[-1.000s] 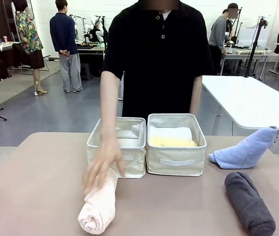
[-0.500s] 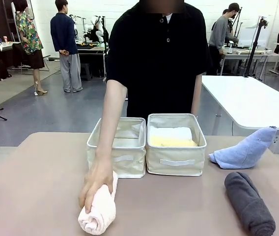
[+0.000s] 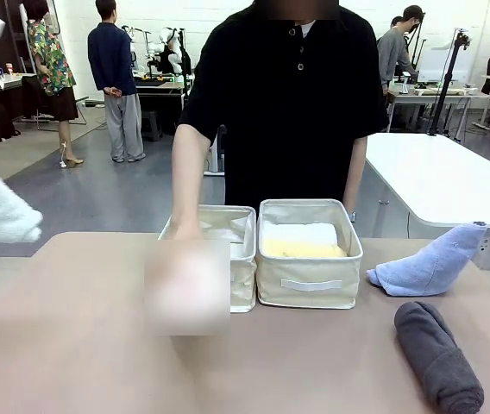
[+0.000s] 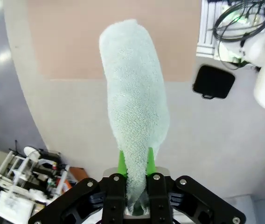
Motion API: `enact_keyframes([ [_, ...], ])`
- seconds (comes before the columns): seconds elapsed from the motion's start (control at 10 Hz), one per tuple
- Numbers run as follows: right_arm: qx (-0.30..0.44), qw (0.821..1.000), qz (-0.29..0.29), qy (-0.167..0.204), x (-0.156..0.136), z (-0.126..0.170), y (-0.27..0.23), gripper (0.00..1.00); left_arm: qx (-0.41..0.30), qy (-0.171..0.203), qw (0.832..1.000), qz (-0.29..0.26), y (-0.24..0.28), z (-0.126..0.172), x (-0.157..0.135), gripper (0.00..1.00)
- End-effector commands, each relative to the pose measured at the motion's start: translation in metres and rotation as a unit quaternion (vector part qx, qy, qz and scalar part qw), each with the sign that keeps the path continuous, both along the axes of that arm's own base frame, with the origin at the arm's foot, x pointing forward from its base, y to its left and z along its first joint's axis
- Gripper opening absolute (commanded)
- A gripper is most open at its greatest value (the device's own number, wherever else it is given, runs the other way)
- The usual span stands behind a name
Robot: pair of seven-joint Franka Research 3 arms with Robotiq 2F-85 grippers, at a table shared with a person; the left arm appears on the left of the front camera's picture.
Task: Sort the towels based on their folding style.
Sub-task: Pick up one triangle-folded towel and place it in the left Fabric basket.
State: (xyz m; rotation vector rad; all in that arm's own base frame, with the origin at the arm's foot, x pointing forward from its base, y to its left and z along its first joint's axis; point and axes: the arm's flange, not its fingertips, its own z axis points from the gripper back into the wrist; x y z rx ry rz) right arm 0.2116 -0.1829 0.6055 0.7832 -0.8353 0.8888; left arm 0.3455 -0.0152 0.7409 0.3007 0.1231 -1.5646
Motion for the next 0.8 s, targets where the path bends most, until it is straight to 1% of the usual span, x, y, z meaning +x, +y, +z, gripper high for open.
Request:
enact_keyframes([
  [0.0, 0.014, 1.0, 0.004, -0.014, 0.002, 0.003, 0.0, 1.0, 0.011, -0.005, 1.0, -0.027, -0.044, 0.003, 0.021, 0.16],
  [0.2, 0.014, 1.0, 0.004, -0.014, 0.002, 0.003, 0.0, 1.0, 0.008, -0.004, 0.999, -0.037, -0.091, 0.0, 0.044, 0.16],
  [0.3, 0.014, 1.0, 0.004, -0.014, 0.002, 0.003, 0.0, 1.0, -0.011, 0.001, 0.999, -0.042, -0.106, 0.001, 0.053, 0.16],
  [0.5, 0.014, 1.0, 0.004, -0.014, 0.002, 0.003, 0.0, 1.0, -0.066, -0.007, 0.997, -0.047, -0.142, -0.007, 0.078, 0.16],
  [0.7, 0.014, 1.0, 0.004, -0.014, 0.002, 0.003, 0.0, 1.0, -0.081, -0.008, 0.995, -0.058, -0.171, -0.023, 0.103, 0.16],
])
